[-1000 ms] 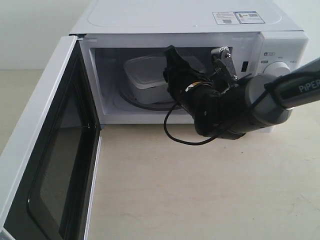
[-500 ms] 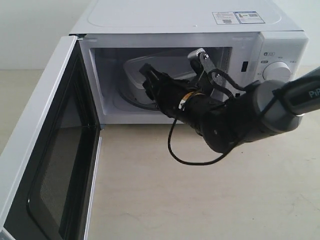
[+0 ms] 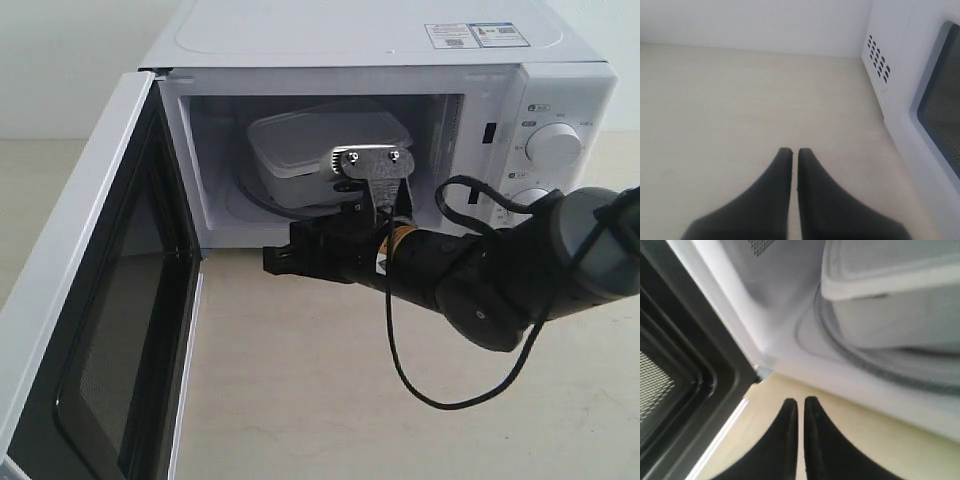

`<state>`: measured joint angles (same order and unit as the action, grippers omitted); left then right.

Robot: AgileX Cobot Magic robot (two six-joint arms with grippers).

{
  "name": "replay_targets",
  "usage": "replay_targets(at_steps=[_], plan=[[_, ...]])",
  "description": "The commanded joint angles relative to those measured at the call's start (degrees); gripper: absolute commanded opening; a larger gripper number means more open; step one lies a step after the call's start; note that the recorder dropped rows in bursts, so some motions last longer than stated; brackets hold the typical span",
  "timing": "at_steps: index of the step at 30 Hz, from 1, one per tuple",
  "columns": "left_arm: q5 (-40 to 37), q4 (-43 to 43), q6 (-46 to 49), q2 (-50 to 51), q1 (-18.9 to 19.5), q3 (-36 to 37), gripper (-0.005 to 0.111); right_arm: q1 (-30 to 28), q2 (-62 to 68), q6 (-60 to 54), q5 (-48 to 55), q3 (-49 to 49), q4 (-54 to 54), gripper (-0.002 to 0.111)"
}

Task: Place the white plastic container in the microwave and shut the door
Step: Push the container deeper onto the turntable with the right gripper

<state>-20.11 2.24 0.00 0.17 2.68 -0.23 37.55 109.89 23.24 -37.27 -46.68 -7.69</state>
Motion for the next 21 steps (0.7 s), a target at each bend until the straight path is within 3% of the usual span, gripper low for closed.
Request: replay_targets(at_steps=[1, 21], plan=[[0.42, 0.09, -0.40, -0.17, 0.09, 0.23, 0.004, -0.42, 0.80, -8.93, -3.02, -1.17, 6.14, 0.000], [0.42, 0.09, -0.40, -0.17, 0.09, 0.23, 0.004, -0.42, 10.34, -11.22, -6.24, -11.85, 11.17, 0.000]])
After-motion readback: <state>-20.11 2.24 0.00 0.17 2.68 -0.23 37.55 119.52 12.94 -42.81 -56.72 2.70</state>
